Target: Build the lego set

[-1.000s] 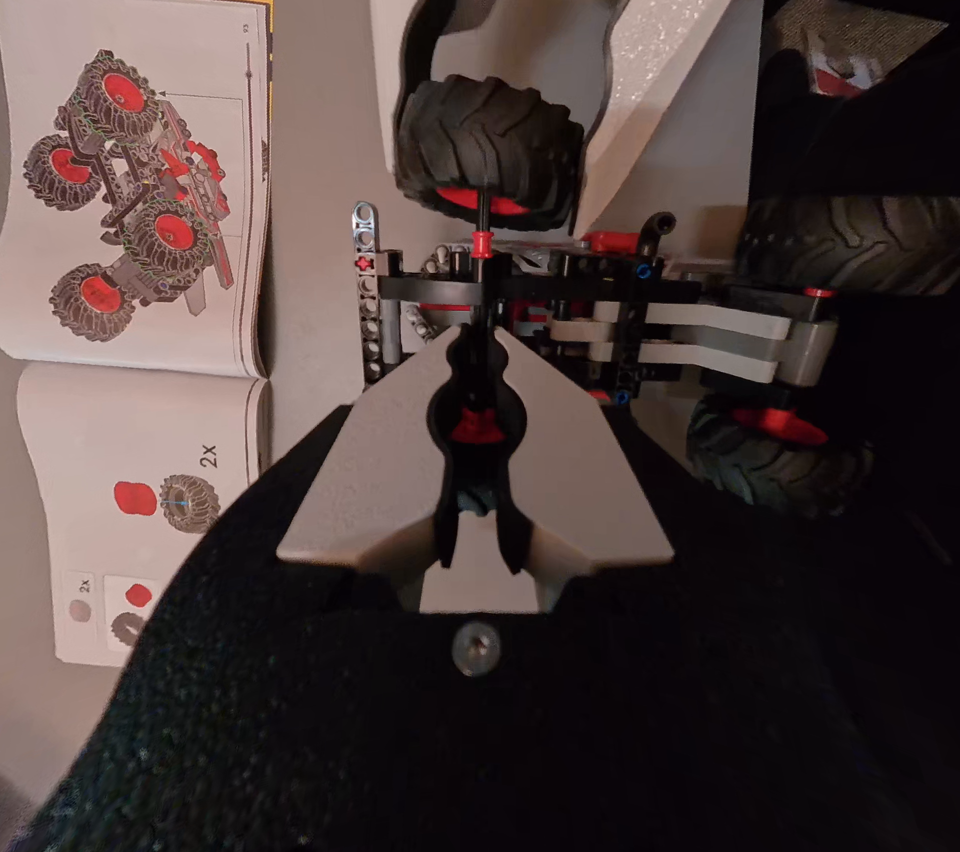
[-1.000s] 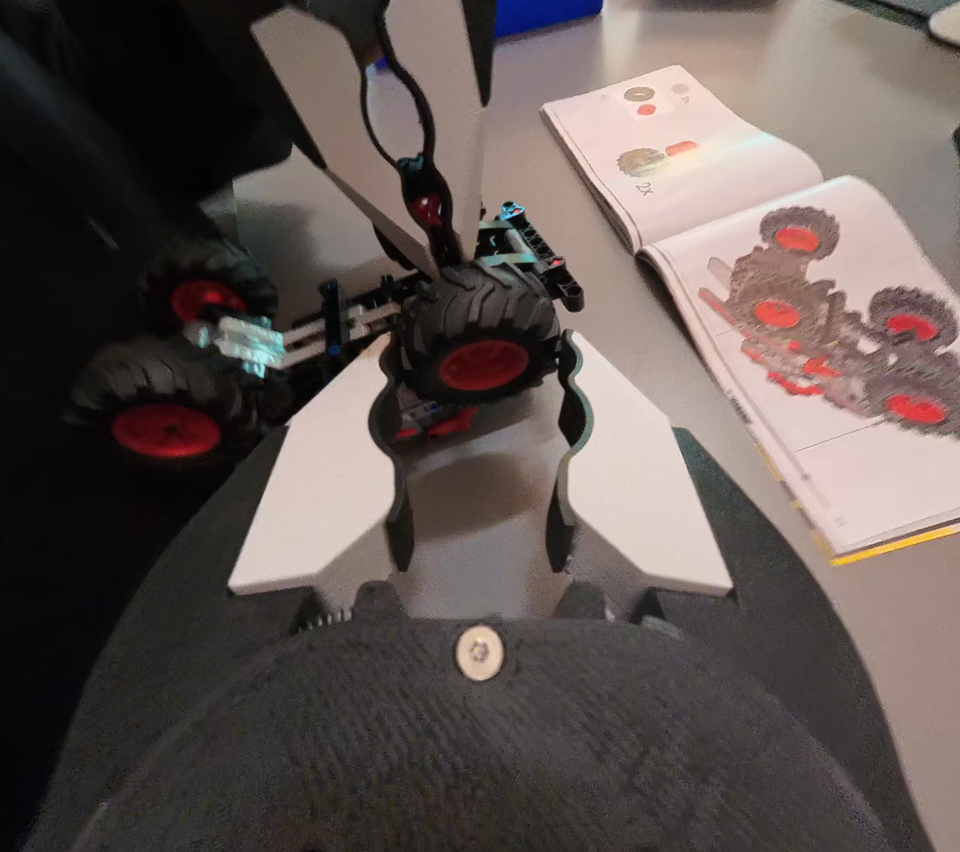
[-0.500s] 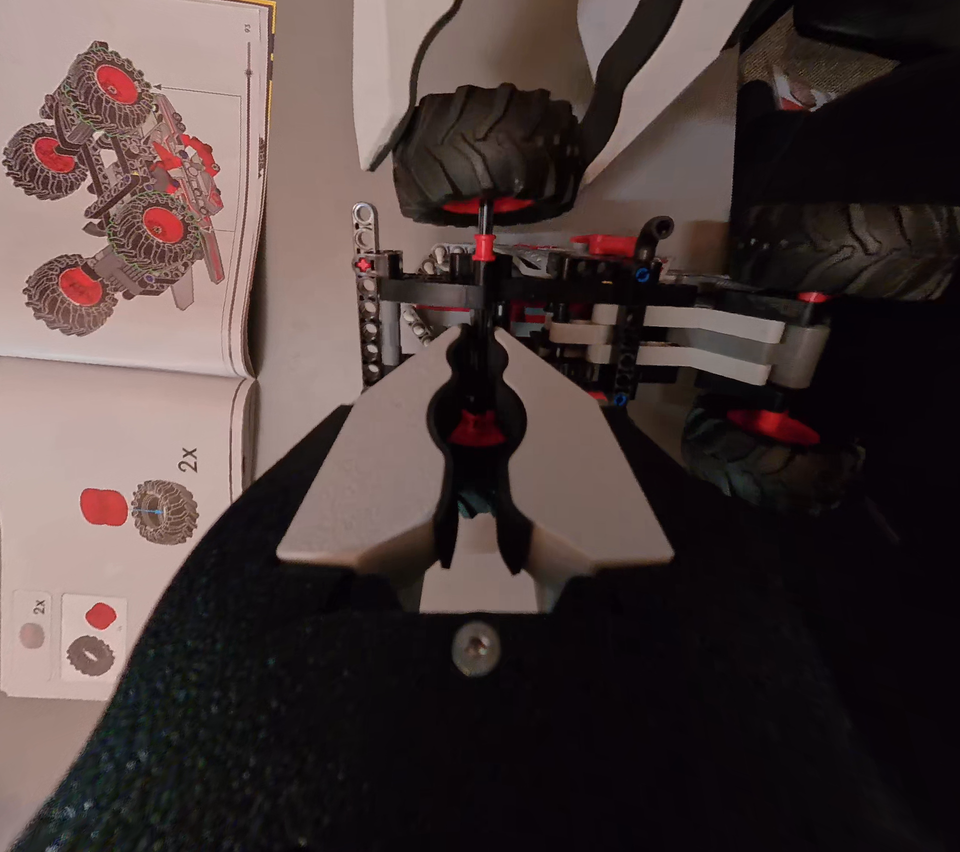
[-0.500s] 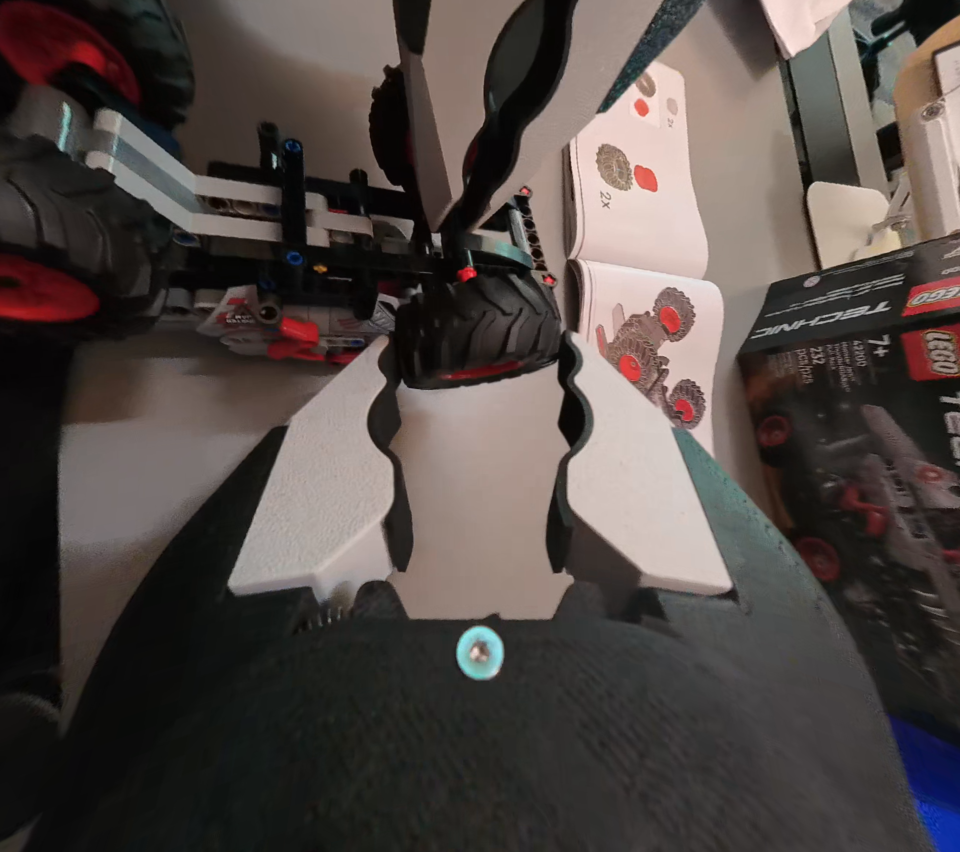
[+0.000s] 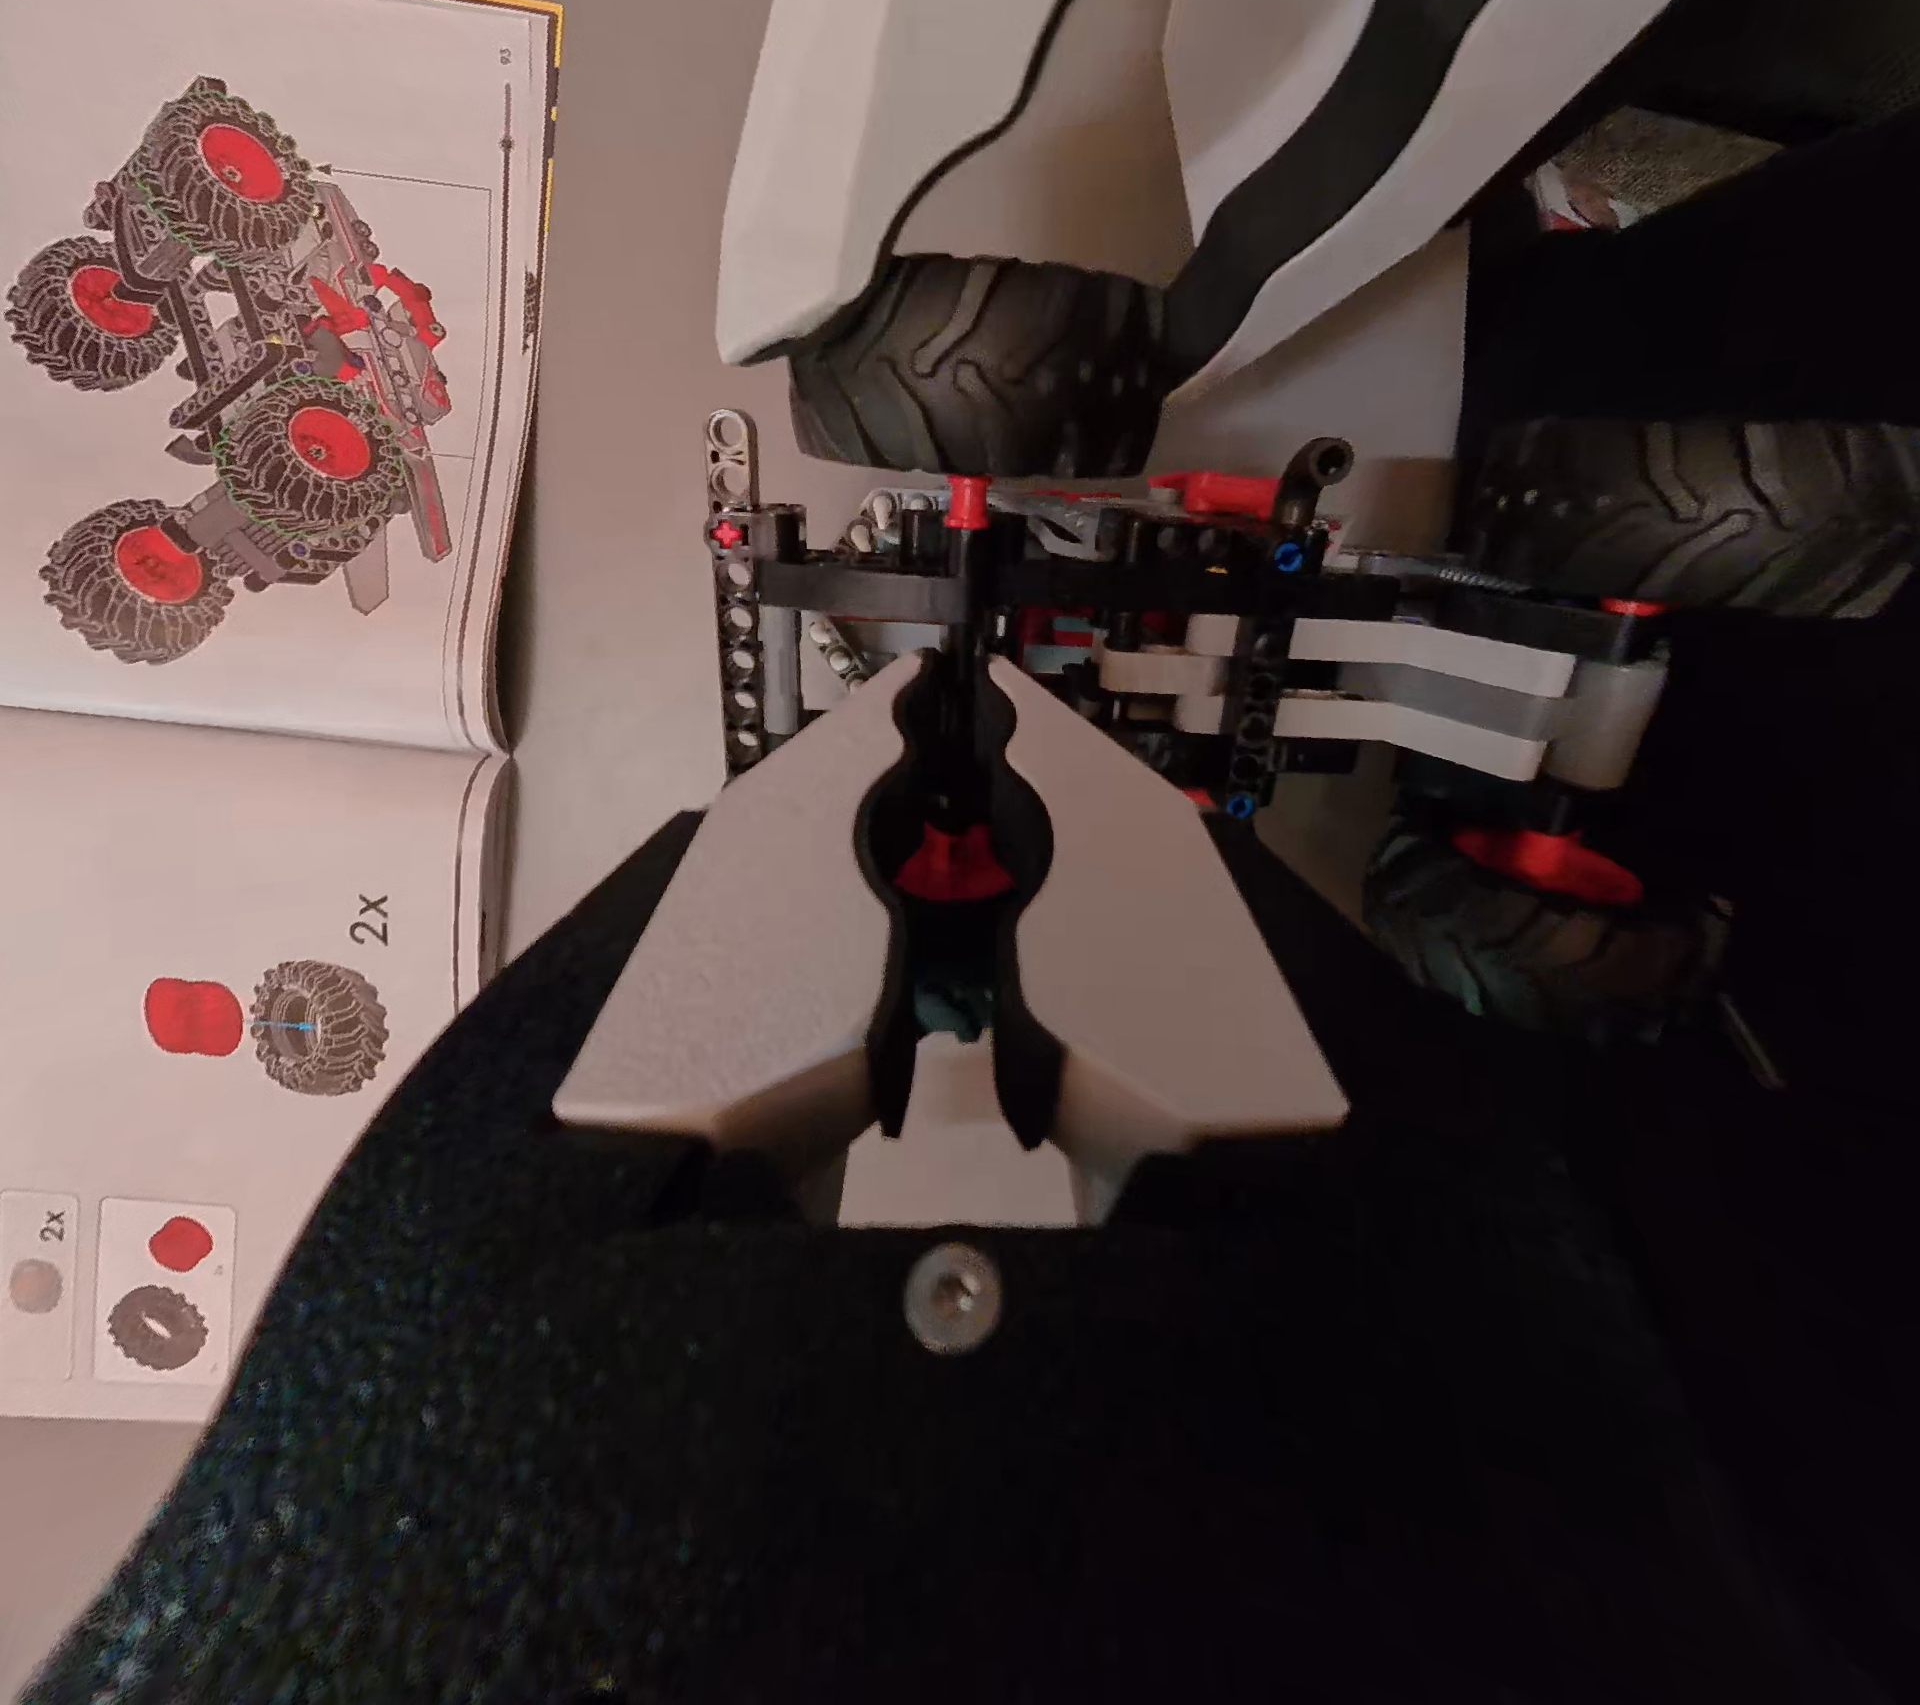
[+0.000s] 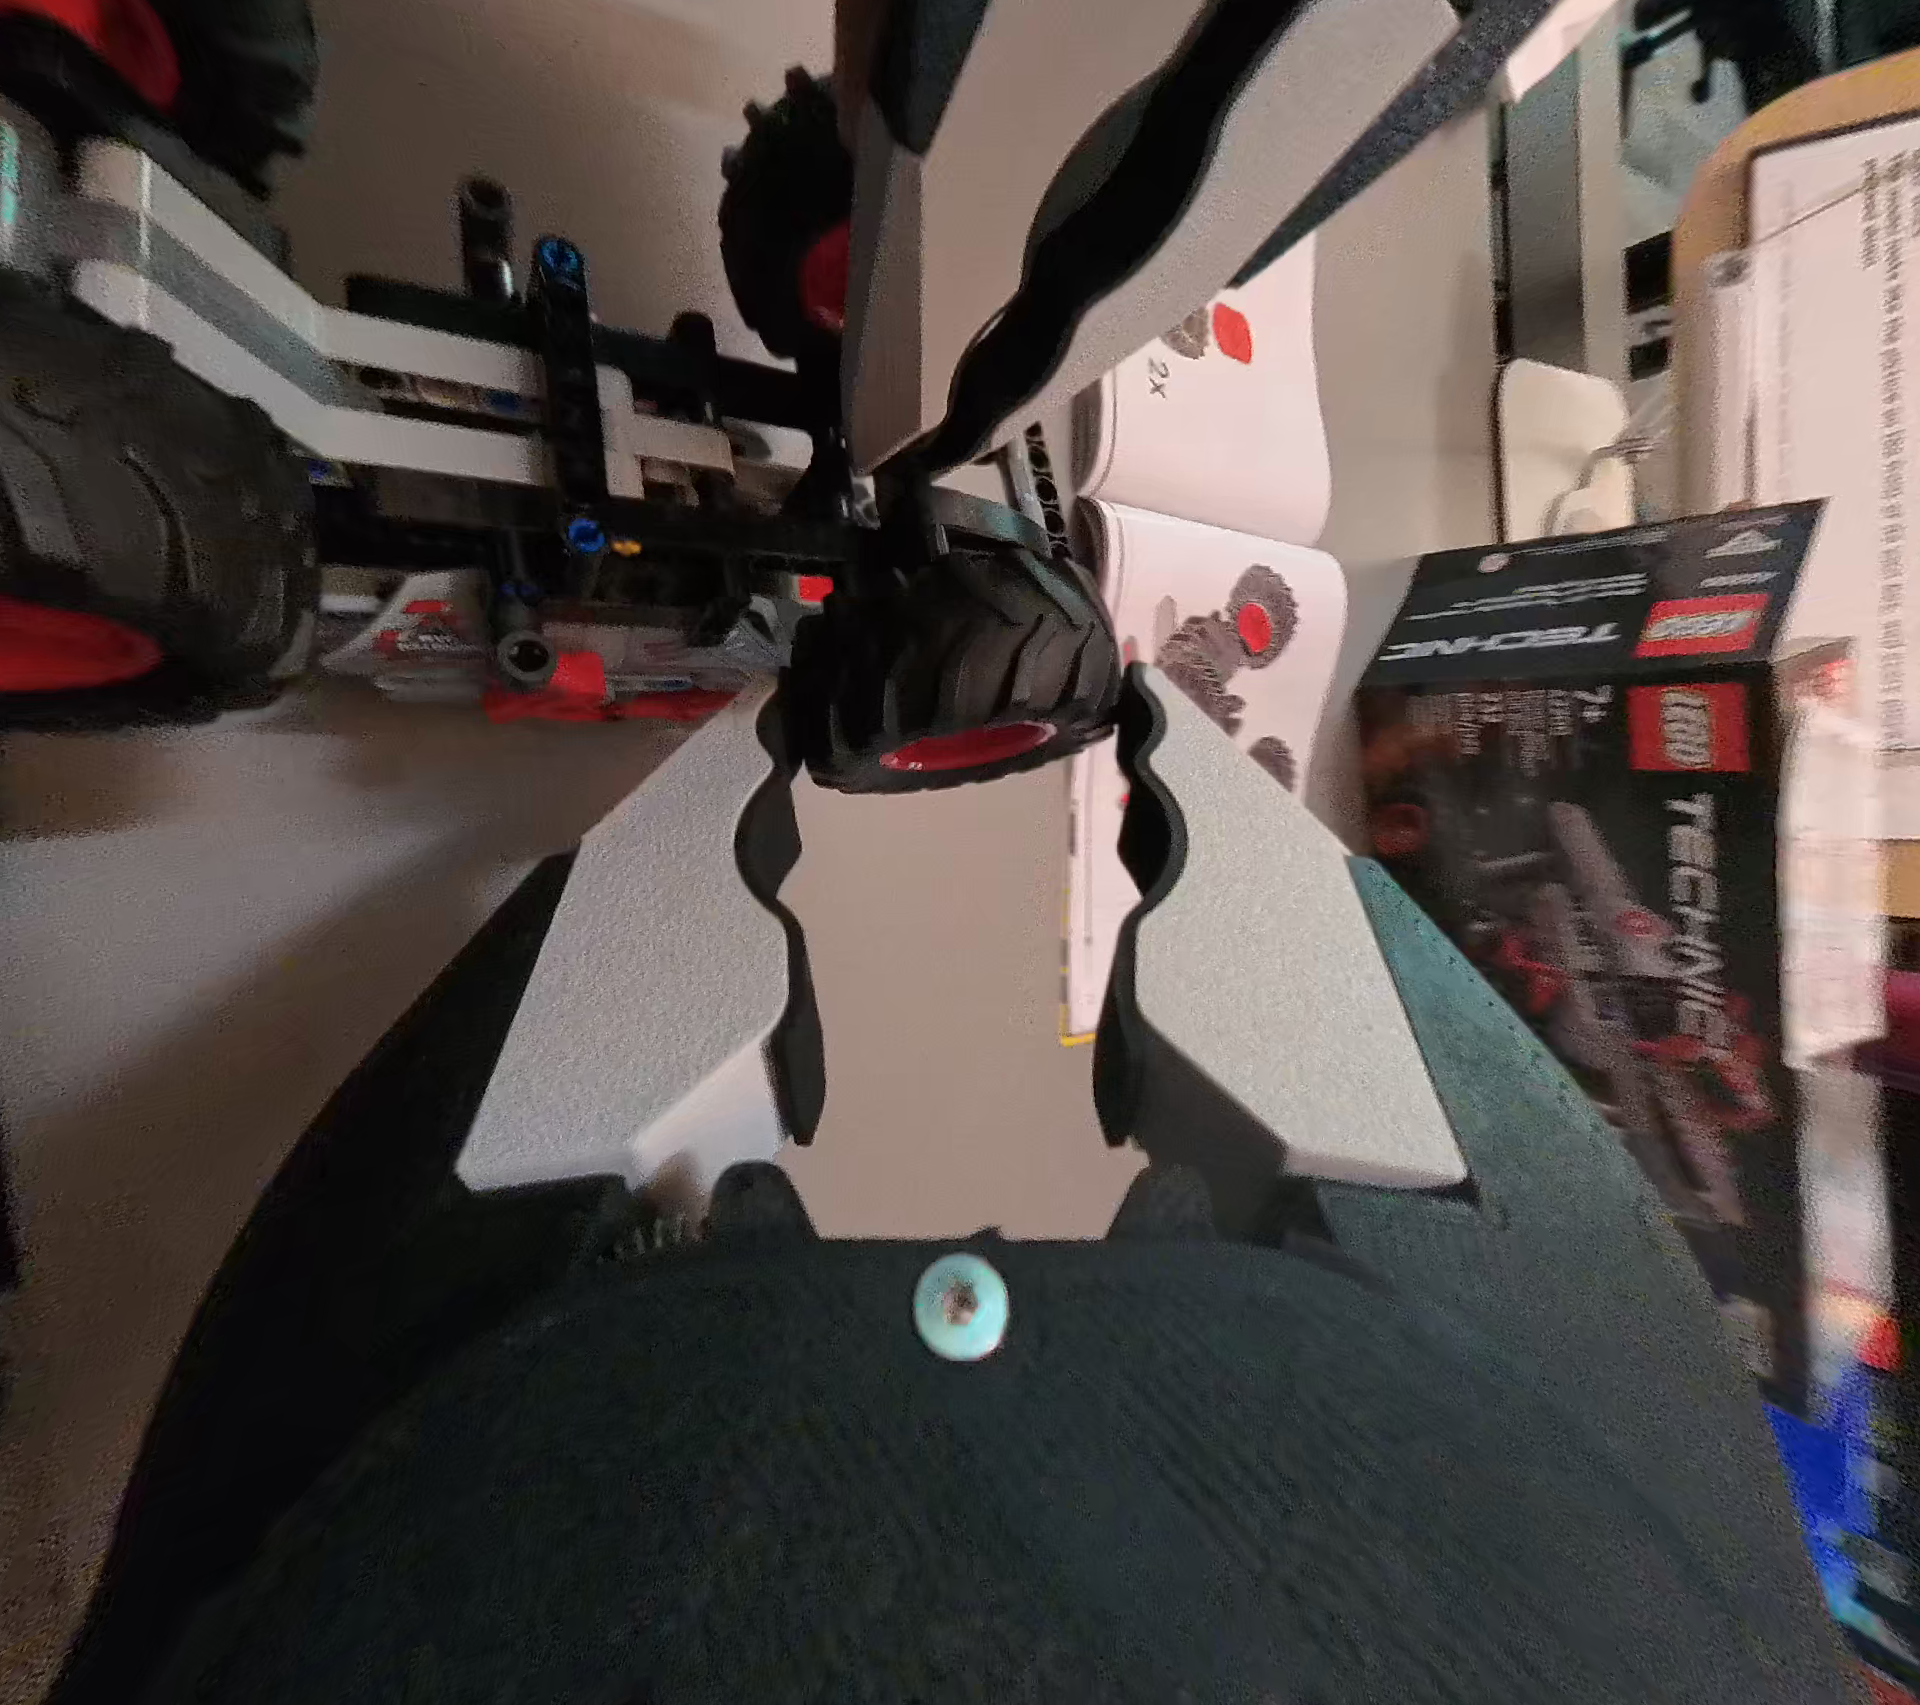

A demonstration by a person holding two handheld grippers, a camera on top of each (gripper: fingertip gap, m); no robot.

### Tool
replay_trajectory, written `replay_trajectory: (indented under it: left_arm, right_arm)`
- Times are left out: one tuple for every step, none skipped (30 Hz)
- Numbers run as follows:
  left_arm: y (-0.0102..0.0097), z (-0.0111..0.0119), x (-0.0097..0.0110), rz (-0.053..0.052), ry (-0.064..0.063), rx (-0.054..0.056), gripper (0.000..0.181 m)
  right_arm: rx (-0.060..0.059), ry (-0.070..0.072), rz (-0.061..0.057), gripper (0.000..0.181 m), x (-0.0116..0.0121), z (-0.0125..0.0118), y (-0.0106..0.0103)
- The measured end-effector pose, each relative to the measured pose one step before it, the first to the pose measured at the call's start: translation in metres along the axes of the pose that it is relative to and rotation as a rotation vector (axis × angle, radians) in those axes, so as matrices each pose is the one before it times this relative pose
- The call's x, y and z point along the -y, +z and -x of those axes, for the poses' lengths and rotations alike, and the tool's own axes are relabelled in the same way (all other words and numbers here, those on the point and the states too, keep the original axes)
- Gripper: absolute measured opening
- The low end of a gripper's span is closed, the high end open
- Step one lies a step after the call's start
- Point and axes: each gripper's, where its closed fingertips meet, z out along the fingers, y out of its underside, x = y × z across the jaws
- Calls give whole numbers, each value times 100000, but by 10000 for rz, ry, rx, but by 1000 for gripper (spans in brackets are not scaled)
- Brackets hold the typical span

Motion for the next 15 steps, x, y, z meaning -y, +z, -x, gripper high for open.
replay_trajectory:
  left_arm:
    - [17,-52,48,-76,12,-68,2]
    - [-8,-44,6,-25,29,-32,2]
    - [-31,-28,-32,19,52,10,2]
    - [-31,-36,-37,25,51,20,2]
    - [-41,-10,-65,24,20,17,2]
    - [-34,28,-85,17,-15,28,2]
    - [-29,52,-85,-5,-40,20,2]
    - [-23,40,-69,-28,-48,9,2]
    - [3,53,-21,-59,-47,33,2]
    - [28,55,11,-84,-55,27,2]
    - [2,-5,3,-68,-41,-17,2]
    - [-21,-36,-14,-18,0,-23,2]
    - [-21,-57,-16,29,59,-17,2]
    - [-35,-98,-55,71,92,-31,2]
    - [-21,-32,-76,74,63,-23,2]
  right_arm:
    - [198,369,-233,61,93,116,-51]
    - [159,386,-260,61,186,95,3]
    - [187,430,-285,61,266,96,38]
    - [208,356,-329,61,366,115,-2]
    - [183,380,-282,61,278,44,78]
    - [136,414,-289,61,238,-36,155]
    - [128,321,-283,61,222,-5,120]
    - [136,303,-223,61,110,-3,99]
    - [85,228,-94,61,-41,-65,62]
    - [25,34,-135,61,-25,-30,15]
    - [63,61,-151,62,29,46,25]
    - [53,-23,-61,62,95,45,27]
    - [13,-236,22,62,220,105,-24]
    - [-18,-261,186,62,127,99,28]
    - [-106,-263,213,62,39,-32,35]
